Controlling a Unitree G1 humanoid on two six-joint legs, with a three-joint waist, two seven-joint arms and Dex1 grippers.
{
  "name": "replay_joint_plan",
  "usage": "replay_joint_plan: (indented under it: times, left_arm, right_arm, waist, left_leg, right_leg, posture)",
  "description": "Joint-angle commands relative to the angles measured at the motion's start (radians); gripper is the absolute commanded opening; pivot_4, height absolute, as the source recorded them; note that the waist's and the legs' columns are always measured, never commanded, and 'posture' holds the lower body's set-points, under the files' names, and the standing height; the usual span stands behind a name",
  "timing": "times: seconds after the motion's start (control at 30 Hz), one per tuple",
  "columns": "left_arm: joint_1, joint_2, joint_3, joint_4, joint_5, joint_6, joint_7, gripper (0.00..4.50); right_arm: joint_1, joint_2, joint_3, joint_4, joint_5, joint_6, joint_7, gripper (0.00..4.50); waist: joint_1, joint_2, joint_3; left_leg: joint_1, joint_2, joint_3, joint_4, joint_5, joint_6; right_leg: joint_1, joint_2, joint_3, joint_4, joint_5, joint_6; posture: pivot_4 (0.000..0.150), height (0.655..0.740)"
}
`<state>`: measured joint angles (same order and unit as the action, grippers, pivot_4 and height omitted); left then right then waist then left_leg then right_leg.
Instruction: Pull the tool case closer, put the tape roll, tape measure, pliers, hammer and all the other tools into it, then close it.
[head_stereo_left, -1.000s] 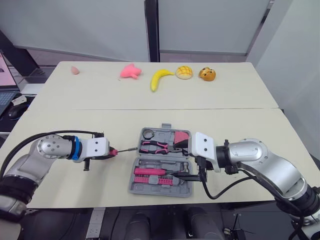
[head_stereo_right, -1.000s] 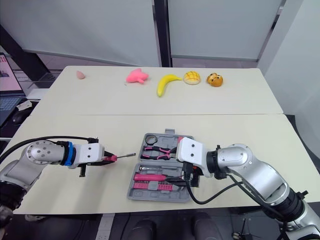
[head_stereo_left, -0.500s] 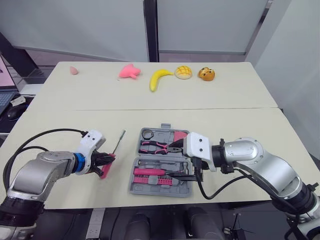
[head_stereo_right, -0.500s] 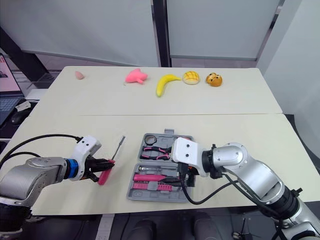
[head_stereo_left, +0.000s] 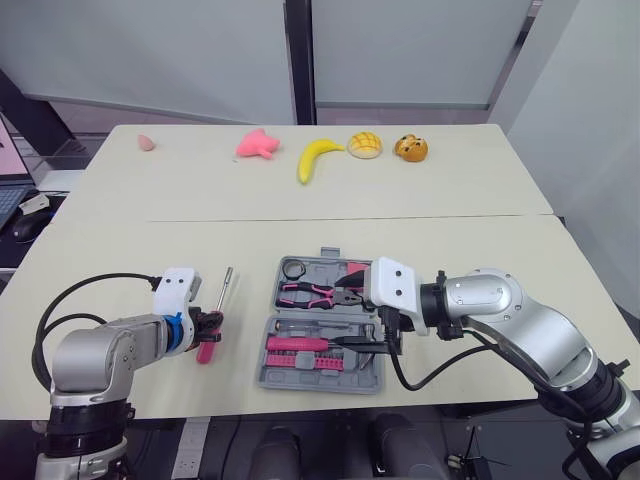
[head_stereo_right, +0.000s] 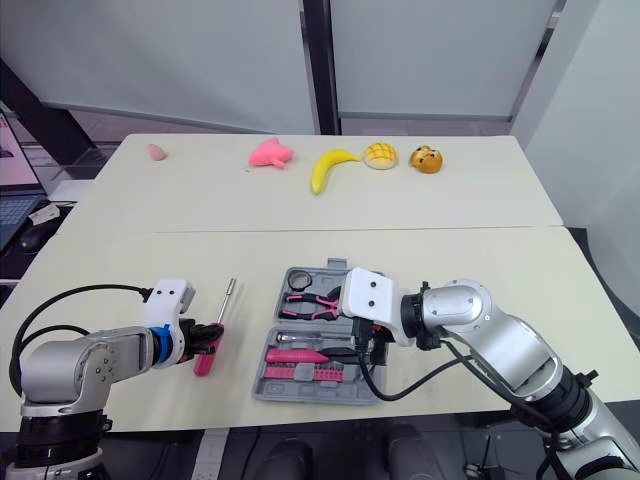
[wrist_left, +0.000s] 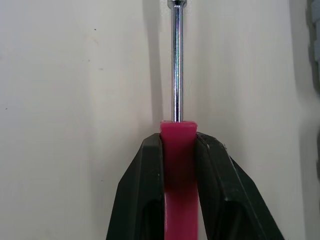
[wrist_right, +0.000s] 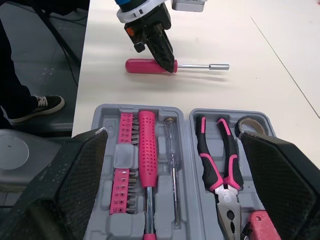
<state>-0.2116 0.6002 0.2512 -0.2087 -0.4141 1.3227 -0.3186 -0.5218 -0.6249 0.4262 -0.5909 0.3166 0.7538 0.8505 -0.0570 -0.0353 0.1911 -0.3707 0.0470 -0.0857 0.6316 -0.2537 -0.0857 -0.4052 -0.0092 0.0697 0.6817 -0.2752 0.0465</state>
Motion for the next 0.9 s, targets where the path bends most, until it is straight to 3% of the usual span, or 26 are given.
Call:
replay_joint_plan:
  times: [0.03, 0.2, 0.33, 0.63, 0.8, 0.9]
  left_arm:
    - [0.002, -0.006, -0.004, 0.044, 0.051, -0.042, 0.038, 0.51]
    - [0.01, -0.009, -0.016, 0.075, 0.052, -0.079, 0.034, 0.51]
    - [0.022, -0.002, -0.015, 0.08, 0.059, -0.134, 0.026, 1.78]
    - [0.146, 0.011, 0.043, -0.15, 0.033, -0.165, 0.006, 4.49]
    - [0.23, 0.02, 0.107, -0.257, -0.006, -0.229, -0.066, 4.49]
    - [0.293, 0.014, 0.12, -0.237, -0.008, -0.428, -0.163, 4.49]
  right_arm:
    - [-0.009, -0.002, -0.011, -0.021, -0.001, -0.013, 0.009, 4.5]
    - [-0.006, -0.004, -0.015, -0.026, 0.001, -0.008, 0.008, 4.5]
    - [-0.003, -0.008, -0.02, -0.033, 0.005, -0.004, 0.008, 4.5]
    - [0.007, -0.016, -0.031, -0.042, 0.017, -0.003, 0.008, 4.5]
    - [0.016, -0.026, -0.044, -0.045, 0.026, -0.01, 0.01, 4.5]
    - [0.022, -0.025, -0.053, -0.046, 0.028, -0.02, 0.005, 4.5]
  waist:
    - [0.0, 0.0, 0.0]
    - [0.001, 0.006, -0.003]
    - [0.0, 0.008, -0.004]
    - [0.001, 0.007, -0.004]
    - [0.002, 0.007, -0.004]
    - [0.003, 0.007, -0.004]
  left_leg:
    - [0.0, 0.0, 0.0, 0.0, 0.0, 0.0]
    - [0.001, 0.0, 0.0, -0.001, 0.0, 0.0]
    - [0.002, 0.0, 0.0, -0.001, 0.0, 0.0]
    - [0.0, 0.0, 0.0, -0.001, 0.0, 0.0]
    - [0.0, 0.0, 0.0, -0.001, 0.0, 0.0]
    - [0.0, 0.0, 0.001, -0.001, 0.0, 0.0]
  right_leg:
    - [0.0, 0.0, 0.0, 0.0, 0.0, 0.0]
    - [0.001, 0.0, 0.0, 0.0, 0.0, 0.0]
    - [0.001, 0.001, 0.0, 0.0, 0.0, 0.0]
    - [0.0, 0.0, 0.001, -0.001, 0.0, 0.0]
    - [0.0, 0.0, 0.0, -0.002, 0.0, 0.0]
    - [0.0, 0.0, 0.001, -0.002, 0.0, 0.0]
  posture:
    - [0.15, 0.74]
    - [0.15, 0.74]
    - [0.15, 0.74]
    - [0.15, 0.74]
    - [0.15, 0.74]
    - [0.15, 0.74]
